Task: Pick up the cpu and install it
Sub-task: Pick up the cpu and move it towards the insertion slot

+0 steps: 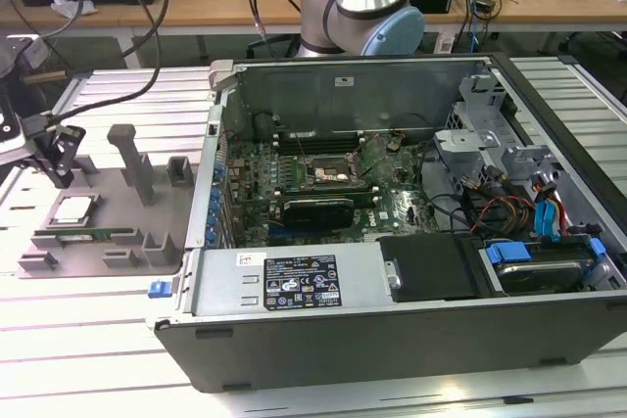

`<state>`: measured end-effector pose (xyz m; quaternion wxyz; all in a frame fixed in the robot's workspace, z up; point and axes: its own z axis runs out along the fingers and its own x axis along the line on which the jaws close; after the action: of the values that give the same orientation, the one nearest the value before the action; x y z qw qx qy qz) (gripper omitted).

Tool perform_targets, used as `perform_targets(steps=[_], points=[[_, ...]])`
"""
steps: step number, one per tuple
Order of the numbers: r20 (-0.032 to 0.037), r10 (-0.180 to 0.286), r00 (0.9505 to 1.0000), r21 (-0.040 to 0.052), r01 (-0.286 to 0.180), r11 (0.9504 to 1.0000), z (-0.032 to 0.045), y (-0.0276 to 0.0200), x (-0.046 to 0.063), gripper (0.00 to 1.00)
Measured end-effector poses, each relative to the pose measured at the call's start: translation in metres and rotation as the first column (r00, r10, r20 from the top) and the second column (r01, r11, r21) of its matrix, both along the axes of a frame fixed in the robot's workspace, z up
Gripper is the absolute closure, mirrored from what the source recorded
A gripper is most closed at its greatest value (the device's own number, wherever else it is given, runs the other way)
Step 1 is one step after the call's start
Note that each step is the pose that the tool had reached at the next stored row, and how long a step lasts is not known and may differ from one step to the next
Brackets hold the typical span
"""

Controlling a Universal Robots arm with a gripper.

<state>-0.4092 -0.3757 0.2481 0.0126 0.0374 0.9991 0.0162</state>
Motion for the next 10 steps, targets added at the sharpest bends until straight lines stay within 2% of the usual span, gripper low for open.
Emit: perform_targets(steps=[10], points=[[0.0, 0.0, 1.0, 0.0001, 0.0, 1.0, -0.0174, 0.0, -0.002, 0.89]])
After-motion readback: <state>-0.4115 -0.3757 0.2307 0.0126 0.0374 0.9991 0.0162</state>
